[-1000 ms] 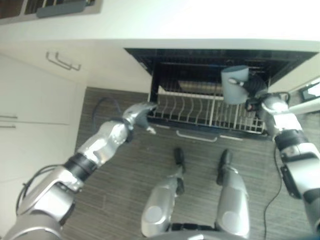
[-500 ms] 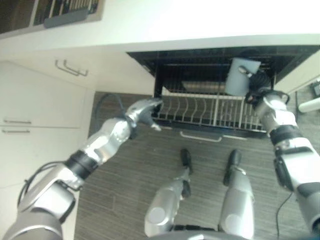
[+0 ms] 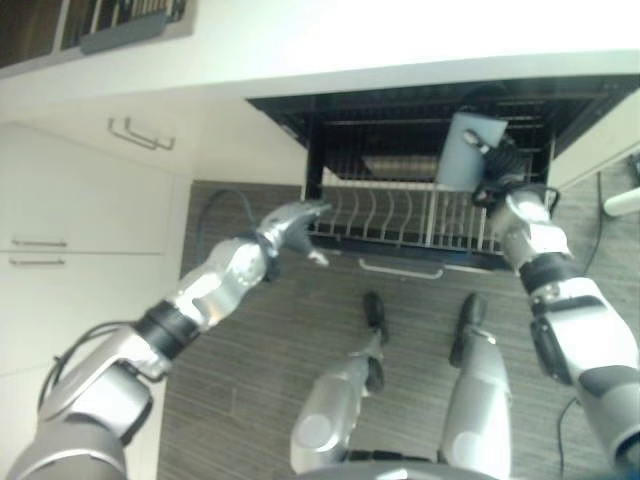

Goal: Place the dishes in the dishwasher.

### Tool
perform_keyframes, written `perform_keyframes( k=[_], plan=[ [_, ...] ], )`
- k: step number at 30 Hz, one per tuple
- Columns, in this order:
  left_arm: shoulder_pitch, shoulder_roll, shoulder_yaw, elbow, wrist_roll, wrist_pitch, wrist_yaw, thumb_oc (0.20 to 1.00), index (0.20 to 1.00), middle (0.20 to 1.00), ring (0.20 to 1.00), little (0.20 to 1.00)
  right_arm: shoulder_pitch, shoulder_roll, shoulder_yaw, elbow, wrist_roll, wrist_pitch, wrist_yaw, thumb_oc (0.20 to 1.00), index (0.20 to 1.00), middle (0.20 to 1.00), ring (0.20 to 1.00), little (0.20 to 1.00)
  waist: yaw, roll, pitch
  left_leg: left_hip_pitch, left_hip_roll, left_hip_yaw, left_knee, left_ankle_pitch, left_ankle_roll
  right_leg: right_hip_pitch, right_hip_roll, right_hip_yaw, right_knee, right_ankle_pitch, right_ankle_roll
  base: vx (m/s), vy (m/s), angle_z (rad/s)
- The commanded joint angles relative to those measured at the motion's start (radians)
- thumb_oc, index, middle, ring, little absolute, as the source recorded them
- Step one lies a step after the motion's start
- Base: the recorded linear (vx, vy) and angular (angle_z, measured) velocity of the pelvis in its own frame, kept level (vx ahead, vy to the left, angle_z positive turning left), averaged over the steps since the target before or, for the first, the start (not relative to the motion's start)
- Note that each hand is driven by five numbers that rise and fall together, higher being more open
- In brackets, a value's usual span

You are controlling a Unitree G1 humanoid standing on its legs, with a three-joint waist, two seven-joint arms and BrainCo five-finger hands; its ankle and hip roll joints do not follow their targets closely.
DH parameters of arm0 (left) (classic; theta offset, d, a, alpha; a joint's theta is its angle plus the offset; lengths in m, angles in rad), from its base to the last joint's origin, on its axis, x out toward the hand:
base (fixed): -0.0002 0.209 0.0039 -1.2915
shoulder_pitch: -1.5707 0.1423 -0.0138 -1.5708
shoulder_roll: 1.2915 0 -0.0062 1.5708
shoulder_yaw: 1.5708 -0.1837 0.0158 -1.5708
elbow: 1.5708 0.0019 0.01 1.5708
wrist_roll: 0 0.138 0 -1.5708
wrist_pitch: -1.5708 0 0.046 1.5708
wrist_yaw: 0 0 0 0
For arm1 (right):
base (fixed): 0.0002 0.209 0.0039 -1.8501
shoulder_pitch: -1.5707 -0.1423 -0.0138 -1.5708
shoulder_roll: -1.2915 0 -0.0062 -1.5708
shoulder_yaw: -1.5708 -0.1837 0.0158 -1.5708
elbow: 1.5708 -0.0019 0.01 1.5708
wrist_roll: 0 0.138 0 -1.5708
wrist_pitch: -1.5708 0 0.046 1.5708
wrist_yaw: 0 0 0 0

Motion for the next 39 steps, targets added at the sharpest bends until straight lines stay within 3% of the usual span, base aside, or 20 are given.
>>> perform_keyframes(
  k=[1, 12, 17, 23, 27, 31, 35, 39],
  plan=[
    [-0.062, -0.046, 0.023, -0.019, -0.008, -0.001, 0.031, 1.000, 1.000, 1.000, 1.000, 1.000, -0.036, -0.119, 0.002, 0.087, -0.107, 0.020, -0.144, 1.000, 1.000, 1.000, 1.000, 1.000, 0.013, 0.142, 0.040, -0.019, 0.007, 0.036, 0.067, -0.096, -0.020, 0.020, -0.021, 0.030, -0.038, -0.001, 0.059, -0.01, -0.013, 0.03],
    [-0.020, -0.070, 0.005, -0.026, 0.000, -0.006, 0.071, 1.000, 1.000, 1.000, 1.000, 1.000, -0.064, -0.150, 0.034, 0.105, -0.387, 0.026, -0.527, 1.000, 1.000, 1.000, 1.000, 1.000, 0.018, 0.161, 0.040, -0.021, 0.002, 0.036, 0.072, -0.096, -0.019, 0.017, -0.022, 0.029, -0.027, -0.005, 0.057, 0.00, 0.016, 0.05],
    [0.009, -0.074, 0.008, -0.037, 0.006, -0.014, 0.080, 1.000, 1.000, 1.000, 1.000, 1.000, -0.065, -0.163, 0.048, 0.063, -0.508, 0.024, -0.623, 1.000, 1.000, 1.000, 1.000, 1.000, 0.017, 0.170, 0.040, -0.019, -0.001, 0.035, 0.075, -0.098, -0.019, 0.017, -0.024, 0.031, -0.022, -0.009, 0.057, 0.00, 0.000, 0.00],
    [0.062, -0.080, 0.025, -0.063, 0.019, -0.019, 0.091, 1.000, 1.000, 1.000, 1.000, 1.000, -0.032, -0.177, 0.047, -0.008, -0.654, 0.018, -0.807, 1.000, 1.000, 1.000, 1.000, 1.000, 0.011, 0.179, 0.040, -0.010, -0.004, 0.037, 0.081, -0.104, -0.016, 0.023, -0.024, 0.036, -0.016, -0.016, 0.055, 0.00, 0.030, -0.08],
    [0.086, -0.084, 0.029, -0.074, 0.025, -0.016, 0.101, 1.000, 1.000, 1.000, 1.000, 1.000, -0.006, -0.182, 0.019, -0.055, -0.653, 0.008, -0.936, 1.000, 1.000, 1.000, 1.000, 1.000, 0.007, 0.181, 0.040, -0.008, -0.006, 0.035, 0.081, -0.108, -0.013, 0.023, -0.023, 0.040, -0.012, -0.022, 0.055, 0.00, 0.008, -0.03],
    [0.115, -0.076, 0.039, -0.089, 0.024, -0.024, 0.114, 1.000, 1.000, 1.000, 1.000, 1.000, 0.043, -0.137, -0.017, -0.103, -0.439, -0.132, -0.845, 1.000, 1.000, 1.000, 1.000, 1.000, 0.003, 0.182, 0.040, -0.002, -0.005, 0.038, 0.077, -0.108, -0.010, 0.028, -0.018, 0.047, -0.016, -0.025, 0.051, 0.00, 0.015, -0.07],
    [0.142, -0.061, 0.059, -0.097, 0.003, -0.016, 0.165, 1.000, 1.000, 1.000, 1.000, 1.000, 0.151, -0.038, -0.007, -0.276, -0.106, -0.249, -0.513, 1.000, 1.000, 1.000, 1.000, 1.000, -0.015, 0.158, 0.040, 0.006, 0.005, 0.048, 0.067, -0.104, -0.011, 0.034, -0.004, 0.059, -0.022, -0.029, 0.045, -0.01, 0.007, -0.06],
    [0.240, -0.068, 0.146, -0.096, -0.004, -0.016, 0.262, 1.000, 1.000, 1.000, 1.000, 1.000, 0.458, 0.039, 0.038, -0.648, -0.013, -0.260, -0.287, 1.000, 1.000, 1.000, 1.000, 1.000, -0.068, 0.100, 0.040, 0.033, 0.032, 0.069, 0.055, -0.102, -0.006, 0.053, 0.021, 0.077, -0.026, -0.029, 0.046, -0.01, 0.022, -0.04]
  ],
)
